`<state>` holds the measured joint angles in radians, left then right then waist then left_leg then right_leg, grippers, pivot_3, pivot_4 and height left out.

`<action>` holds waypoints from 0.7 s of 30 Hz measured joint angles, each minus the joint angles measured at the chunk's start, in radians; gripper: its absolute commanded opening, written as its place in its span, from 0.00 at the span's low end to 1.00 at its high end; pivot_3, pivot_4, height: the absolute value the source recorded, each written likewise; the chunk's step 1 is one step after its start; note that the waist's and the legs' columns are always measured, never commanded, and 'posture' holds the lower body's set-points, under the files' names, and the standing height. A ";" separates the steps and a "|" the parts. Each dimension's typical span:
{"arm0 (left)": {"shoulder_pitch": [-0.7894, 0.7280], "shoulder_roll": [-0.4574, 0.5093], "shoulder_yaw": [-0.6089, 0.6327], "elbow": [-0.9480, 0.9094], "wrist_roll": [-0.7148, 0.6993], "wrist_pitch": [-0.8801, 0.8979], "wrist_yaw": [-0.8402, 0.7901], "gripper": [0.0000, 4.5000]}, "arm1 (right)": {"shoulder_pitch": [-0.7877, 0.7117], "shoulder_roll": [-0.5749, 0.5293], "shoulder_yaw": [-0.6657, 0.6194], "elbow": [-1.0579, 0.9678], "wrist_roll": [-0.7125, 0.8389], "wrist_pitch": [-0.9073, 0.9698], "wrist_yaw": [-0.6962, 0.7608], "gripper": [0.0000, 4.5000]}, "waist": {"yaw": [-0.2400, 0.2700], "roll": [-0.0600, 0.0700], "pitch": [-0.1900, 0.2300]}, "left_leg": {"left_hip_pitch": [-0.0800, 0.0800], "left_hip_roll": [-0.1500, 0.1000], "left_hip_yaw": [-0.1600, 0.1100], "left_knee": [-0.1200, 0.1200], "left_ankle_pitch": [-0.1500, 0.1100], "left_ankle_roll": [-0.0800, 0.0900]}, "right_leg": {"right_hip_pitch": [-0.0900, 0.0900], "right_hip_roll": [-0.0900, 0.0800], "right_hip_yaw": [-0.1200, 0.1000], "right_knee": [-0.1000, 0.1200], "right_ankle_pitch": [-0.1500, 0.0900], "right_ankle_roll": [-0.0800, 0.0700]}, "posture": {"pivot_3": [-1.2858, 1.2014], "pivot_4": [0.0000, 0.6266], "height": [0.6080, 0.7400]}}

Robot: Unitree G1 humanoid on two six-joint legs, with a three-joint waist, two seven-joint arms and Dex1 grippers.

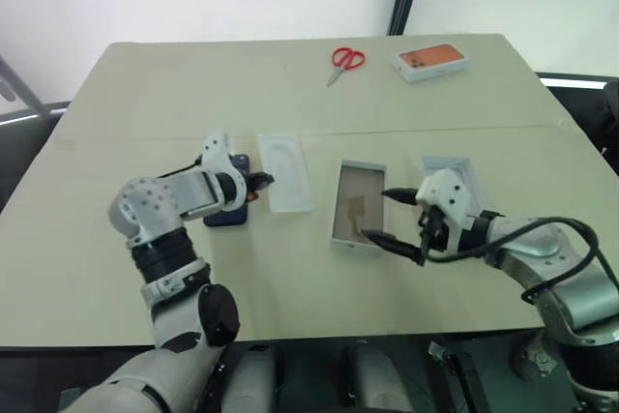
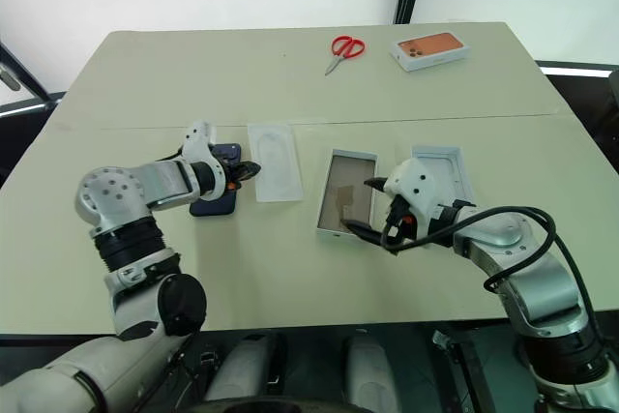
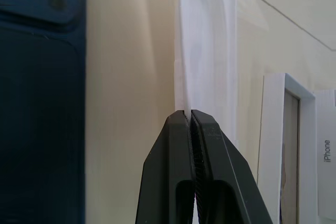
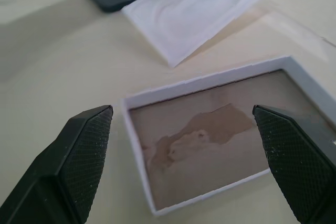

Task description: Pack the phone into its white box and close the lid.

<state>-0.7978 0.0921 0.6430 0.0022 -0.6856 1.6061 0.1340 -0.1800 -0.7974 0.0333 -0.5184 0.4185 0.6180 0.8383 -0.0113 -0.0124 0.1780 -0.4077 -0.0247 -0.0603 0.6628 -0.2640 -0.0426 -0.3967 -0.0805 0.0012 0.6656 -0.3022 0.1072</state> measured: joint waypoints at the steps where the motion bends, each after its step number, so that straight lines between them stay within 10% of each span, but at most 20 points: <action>1: 0.001 0.023 -0.002 0.007 -0.003 0.000 -0.013 0.00 | -0.007 -0.012 0.029 -0.002 -0.019 -0.010 0.014 1.00 | 0.000 0.000 0.000 | 0.000 0.000 0.000 0.000 0.000 0.000 | 0.000 0.000 0.000 0.000 0.000 0.000 | 0.52 0.24 1.00; 6: 0.012 0.082 -0.019 0.035 -0.012 0.000 -0.061 0.00 | -0.074 -0.019 0.194 0.037 -0.143 -0.083 0.057 0.83 | 0.003 0.000 0.000 | 0.000 0.000 0.000 0.000 0.001 -0.001 | 0.000 -0.001 0.000 0.000 0.000 0.000 | 0.52 0.24 1.00; 13: 0.031 0.088 -0.030 0.029 -0.029 0.000 -0.067 0.00 | -0.107 -0.013 0.281 0.118 -0.247 -0.148 0.107 0.06 | 0.001 -0.002 0.001 | 0.000 0.001 -0.001 0.000 0.001 -0.001 | 0.000 -0.001 0.000 0.000 0.000 0.000 | 0.52 0.24 1.00; 21: 0.048 0.087 -0.028 -0.007 -0.102 0.000 -0.067 0.00 | -0.126 -0.006 0.304 0.136 -0.296 -0.214 0.152 0.03 | 0.001 -0.002 0.001 | 0.000 0.001 -0.001 0.000 0.001 -0.002 | 0.000 -0.001 0.000 0.000 0.000 0.000 | 0.52 0.24 1.00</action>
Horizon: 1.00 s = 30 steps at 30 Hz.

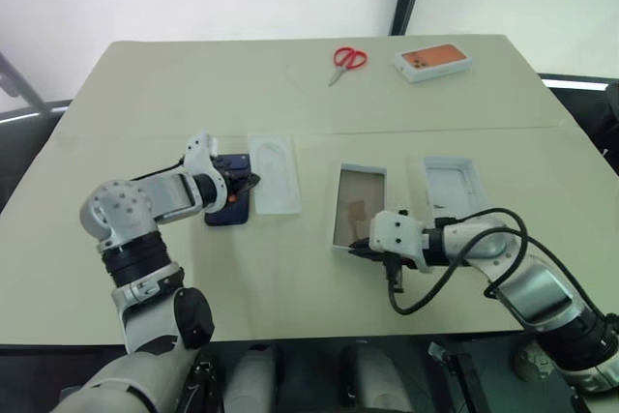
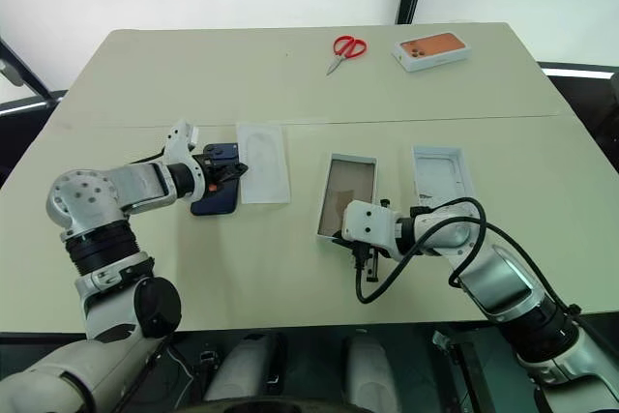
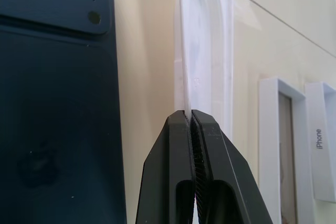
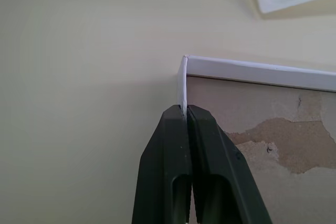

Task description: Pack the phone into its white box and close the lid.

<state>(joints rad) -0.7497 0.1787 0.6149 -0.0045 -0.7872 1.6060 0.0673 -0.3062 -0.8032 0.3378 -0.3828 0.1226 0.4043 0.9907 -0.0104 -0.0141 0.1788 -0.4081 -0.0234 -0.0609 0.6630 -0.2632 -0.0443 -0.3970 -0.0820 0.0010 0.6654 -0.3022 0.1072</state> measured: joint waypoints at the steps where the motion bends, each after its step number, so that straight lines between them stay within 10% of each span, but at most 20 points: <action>1: 0.002 0.008 0.000 -0.001 -0.017 0.000 -0.002 0.00 | -0.004 0.007 0.002 -0.004 0.000 -0.012 0.008 0.03 | 0.000 0.000 0.000 | 0.000 0.000 0.000 0.000 0.000 0.000 | 0.000 0.000 0.000 0.000 0.000 0.000 | 0.52 0.24 1.00; 18: 0.009 0.071 -0.003 -0.001 -0.119 0.000 0.005 0.00 | -0.124 0.187 0.132 0.114 -0.148 -0.099 0.004 0.03 | -0.001 0.000 0.000 | 0.000 0.000 0.000 0.000 0.000 -0.001 | 0.000 0.000 0.000 0.000 0.000 0.000 | 0.52 0.24 1.00; 26: 0.008 0.071 0.018 0.004 -0.177 0.000 0.036 0.00 | -0.124 0.196 0.097 0.103 -0.090 -0.060 0.039 0.85 | -0.001 0.000 0.000 | 0.000 0.000 -0.001 0.000 0.000 -0.001 | -0.001 0.000 0.000 0.000 0.000 0.000 | 0.52 0.24 1.00; 30: 0.003 0.092 0.044 0.028 -0.210 0.000 0.052 0.00 | -0.120 0.184 -0.012 0.050 -0.001 0.002 0.038 0.85 | 0.000 0.000 0.000 | 0.000 0.000 -0.001 0.000 0.000 -0.001 | -0.001 0.000 0.000 0.000 0.000 0.000 | 0.52 0.24 1.00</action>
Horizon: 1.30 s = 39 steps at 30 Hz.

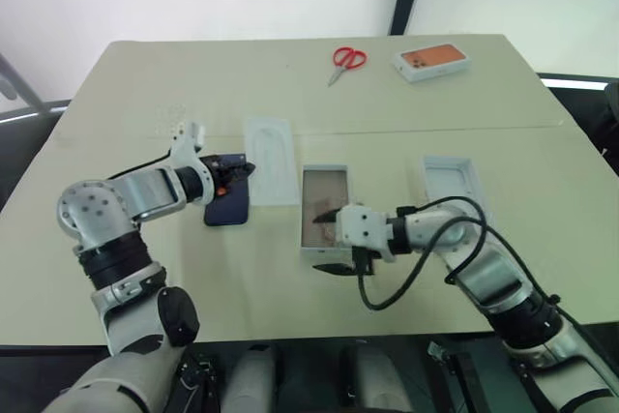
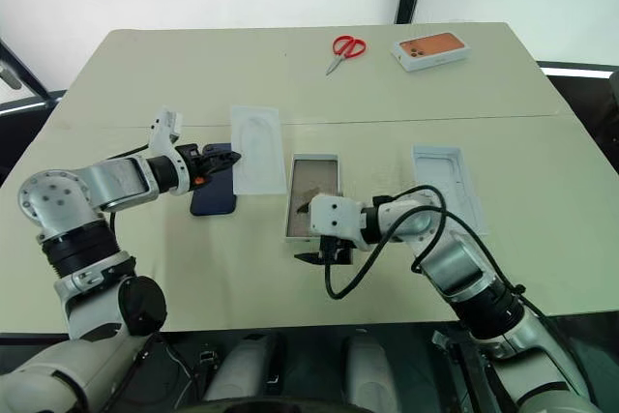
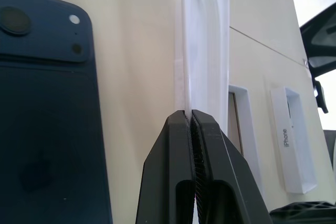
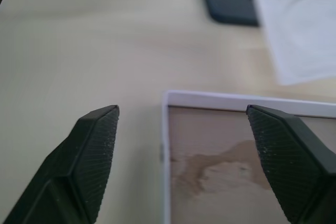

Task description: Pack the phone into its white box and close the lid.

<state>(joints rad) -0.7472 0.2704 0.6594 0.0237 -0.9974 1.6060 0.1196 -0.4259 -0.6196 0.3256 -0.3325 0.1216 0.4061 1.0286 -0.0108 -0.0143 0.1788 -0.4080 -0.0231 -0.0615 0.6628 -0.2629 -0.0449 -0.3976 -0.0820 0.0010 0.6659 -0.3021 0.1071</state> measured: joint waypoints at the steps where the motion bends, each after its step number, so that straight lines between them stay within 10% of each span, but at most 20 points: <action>1: -0.004 0.001 0.003 0.005 -0.014 0.000 0.004 0.00 | 0.005 -0.012 -0.024 -0.017 0.018 0.013 0.001 0.85 | 0.001 0.000 0.000 | 0.000 0.000 0.000 0.000 0.000 0.000 | 0.000 0.000 0.000 0.000 0.000 0.000 | 0.52 0.24 1.00; 19: -0.011 -0.237 -0.134 0.048 -0.326 0.000 0.421 0.00 | 0.196 -0.169 -0.257 -0.035 0.069 0.055 -0.073 0.85 | 0.018 -0.001 0.000 | 0.000 -0.001 0.001 0.000 0.000 0.001 | 0.000 0.000 0.001 0.000 0.000 0.000 | 0.52 0.24 1.00; 39: 0.121 -0.002 -0.535 0.042 -0.896 -0.286 0.768 0.00 | 0.187 -0.158 -0.249 0.060 0.048 -0.041 -0.081 0.85 | 0.023 -0.001 0.000 | 0.000 -0.001 0.001 0.001 0.000 0.000 | 0.001 -0.001 0.002 0.000 0.000 0.000 | 0.52 0.24 1.00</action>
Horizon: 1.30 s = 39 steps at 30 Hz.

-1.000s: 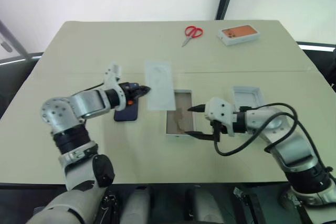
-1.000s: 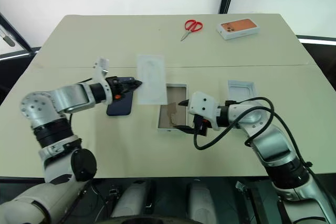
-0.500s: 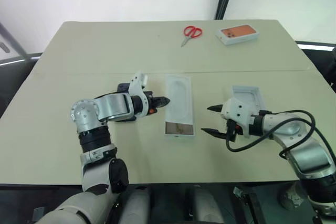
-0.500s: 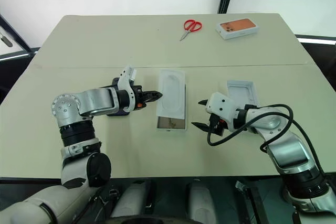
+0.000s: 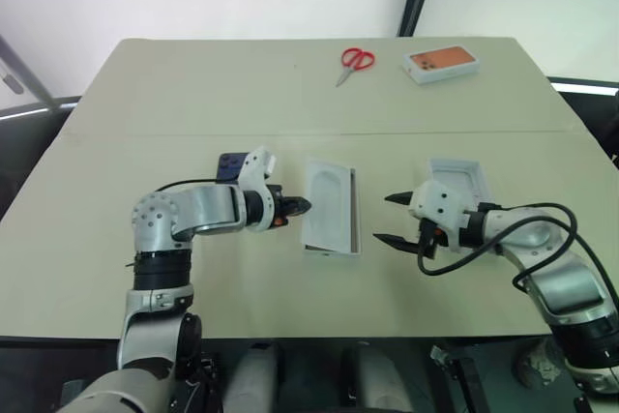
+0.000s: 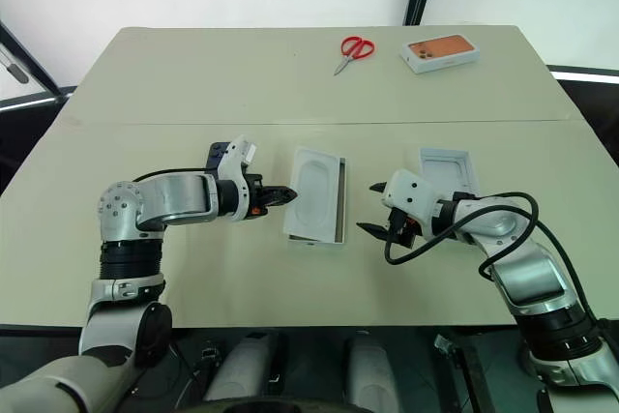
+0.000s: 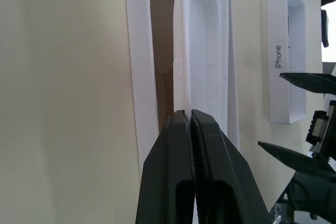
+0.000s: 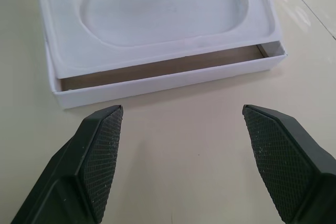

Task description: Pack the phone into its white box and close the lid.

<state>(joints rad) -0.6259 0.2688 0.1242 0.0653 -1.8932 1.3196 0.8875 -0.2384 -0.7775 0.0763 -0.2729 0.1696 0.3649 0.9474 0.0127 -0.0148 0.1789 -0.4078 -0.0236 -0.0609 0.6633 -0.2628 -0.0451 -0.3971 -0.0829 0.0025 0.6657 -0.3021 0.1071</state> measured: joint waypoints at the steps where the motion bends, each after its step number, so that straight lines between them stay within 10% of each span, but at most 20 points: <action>1: 0.002 0.009 -0.017 -0.002 -0.019 -0.020 0.005 0.00 | 0.000 0.001 0.000 0.002 0.000 -0.001 0.000 0.85 | 0.000 0.000 0.000 | 0.000 0.000 0.000 0.000 0.000 0.000 | 0.000 0.000 0.000 0.000 0.000 0.000 | 0.52 0.24 1.00; 5: 0.006 0.038 -0.082 -0.023 -0.055 -0.086 0.004 0.00 | 0.000 0.004 0.001 0.002 -0.001 -0.004 0.000 0.85 | -0.001 0.000 0.000 | 0.000 0.000 0.000 0.000 0.000 0.000 | 0.000 0.000 0.000 0.000 0.000 0.000 | 0.52 0.24 1.00; 12: 0.016 0.086 -0.122 -0.039 -0.059 -0.121 -0.040 0.64 | 0.000 0.009 0.004 0.002 -0.005 -0.006 -0.001 0.86 | -0.002 0.000 0.000 | 0.000 0.000 0.000 0.000 0.000 0.000 | 0.000 0.001 0.000 0.000 0.000 0.000 | 0.52 0.24 1.00; 22: -0.010 0.283 -0.119 -0.070 -0.047 -0.125 -0.190 0.64 | -0.008 0.015 0.006 0.008 -0.009 -0.009 -0.006 0.86 | -0.005 0.000 0.000 | 0.000 -0.001 0.000 0.000 0.000 0.000 | 0.000 0.001 0.000 0.000 0.000 0.000 | 0.52 0.24 1.00; 30: 0.045 0.538 -0.176 -0.325 0.565 -0.258 -0.742 0.65 | -0.129 0.063 0.024 -0.036 0.064 0.117 -0.015 0.02 | -0.012 0.001 0.000 | 0.000 -0.002 0.002 -0.002 0.000 0.000 | 0.000 0.003 0.000 -0.001 0.000 -0.001 | 0.52 0.24 1.00; 39: 0.506 0.684 -0.156 -0.414 1.103 -0.813 -1.481 0.65 | -0.274 0.189 0.259 -0.049 -0.082 0.329 -0.174 0.02 | -0.025 0.002 0.001 | 0.000 0.002 0.003 -0.010 -0.001 0.002 | -0.006 0.001 0.002 -0.002 0.000 -0.002 | 0.52 0.24 1.00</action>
<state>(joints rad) -0.1197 0.9528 -0.0322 -0.3482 -0.7898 0.5064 -0.5939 -0.5122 -0.5888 0.3352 -0.3224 0.0877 0.6936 0.7730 -0.0124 -0.0129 0.1796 -0.4083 -0.0219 -0.0575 0.6530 -0.2636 -0.0429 -0.4029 -0.0816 0.0046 0.6633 -0.3022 0.1053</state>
